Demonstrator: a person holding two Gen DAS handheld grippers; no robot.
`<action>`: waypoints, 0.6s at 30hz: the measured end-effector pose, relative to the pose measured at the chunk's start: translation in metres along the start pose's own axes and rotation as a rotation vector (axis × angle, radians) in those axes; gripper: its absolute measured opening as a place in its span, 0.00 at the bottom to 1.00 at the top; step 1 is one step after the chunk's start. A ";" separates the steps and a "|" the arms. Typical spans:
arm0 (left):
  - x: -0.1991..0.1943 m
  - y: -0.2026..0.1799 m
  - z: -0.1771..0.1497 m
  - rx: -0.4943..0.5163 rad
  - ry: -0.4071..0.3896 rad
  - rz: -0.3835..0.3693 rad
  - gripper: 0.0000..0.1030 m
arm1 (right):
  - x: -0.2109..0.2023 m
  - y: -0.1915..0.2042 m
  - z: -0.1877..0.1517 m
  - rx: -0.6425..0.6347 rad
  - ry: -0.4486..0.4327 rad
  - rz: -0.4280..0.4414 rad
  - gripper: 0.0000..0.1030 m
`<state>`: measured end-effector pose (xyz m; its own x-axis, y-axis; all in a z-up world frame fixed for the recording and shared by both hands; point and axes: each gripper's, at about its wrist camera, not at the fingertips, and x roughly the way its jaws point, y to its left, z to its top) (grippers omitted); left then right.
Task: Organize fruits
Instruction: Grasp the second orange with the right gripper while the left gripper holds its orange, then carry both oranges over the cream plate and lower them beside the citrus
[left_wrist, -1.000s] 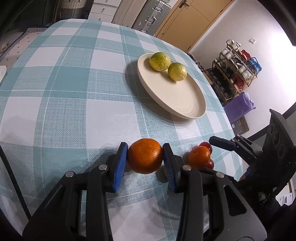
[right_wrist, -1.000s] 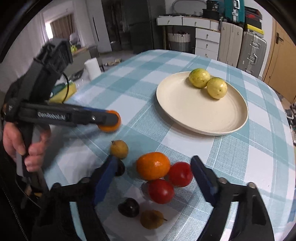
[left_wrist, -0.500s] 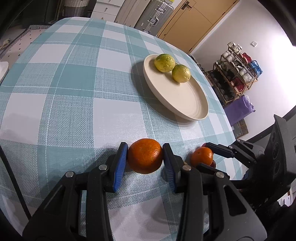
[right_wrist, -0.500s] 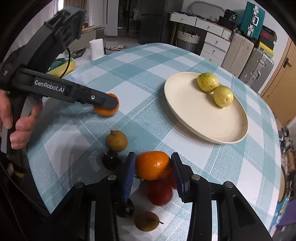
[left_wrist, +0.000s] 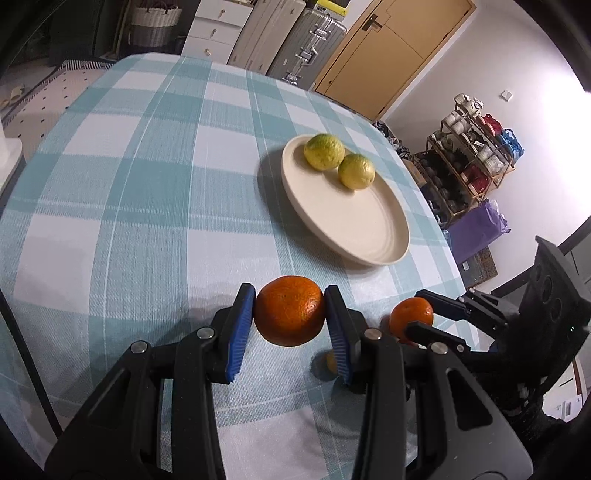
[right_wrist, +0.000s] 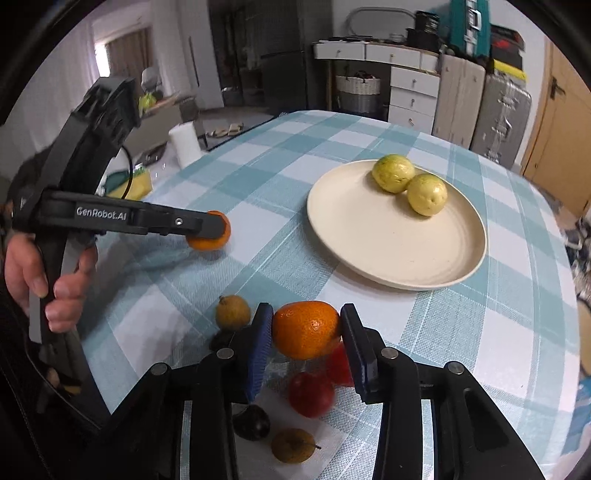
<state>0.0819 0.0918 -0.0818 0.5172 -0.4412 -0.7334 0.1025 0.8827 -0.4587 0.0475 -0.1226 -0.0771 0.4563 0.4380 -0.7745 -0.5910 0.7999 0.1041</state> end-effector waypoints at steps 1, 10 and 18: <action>-0.001 -0.002 0.002 0.004 -0.003 0.001 0.35 | -0.001 -0.003 0.000 0.015 -0.006 0.012 0.37; 0.008 -0.025 0.030 0.048 -0.010 0.000 0.35 | -0.012 -0.024 0.009 0.099 -0.089 0.087 0.37; 0.028 -0.047 0.062 0.077 -0.016 -0.013 0.35 | -0.017 -0.046 0.023 0.136 -0.164 0.116 0.37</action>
<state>0.1441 0.0478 -0.0493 0.5290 -0.4507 -0.7190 0.1745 0.8870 -0.4276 0.0825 -0.1576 -0.0540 0.4995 0.5818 -0.6419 -0.5557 0.7836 0.2778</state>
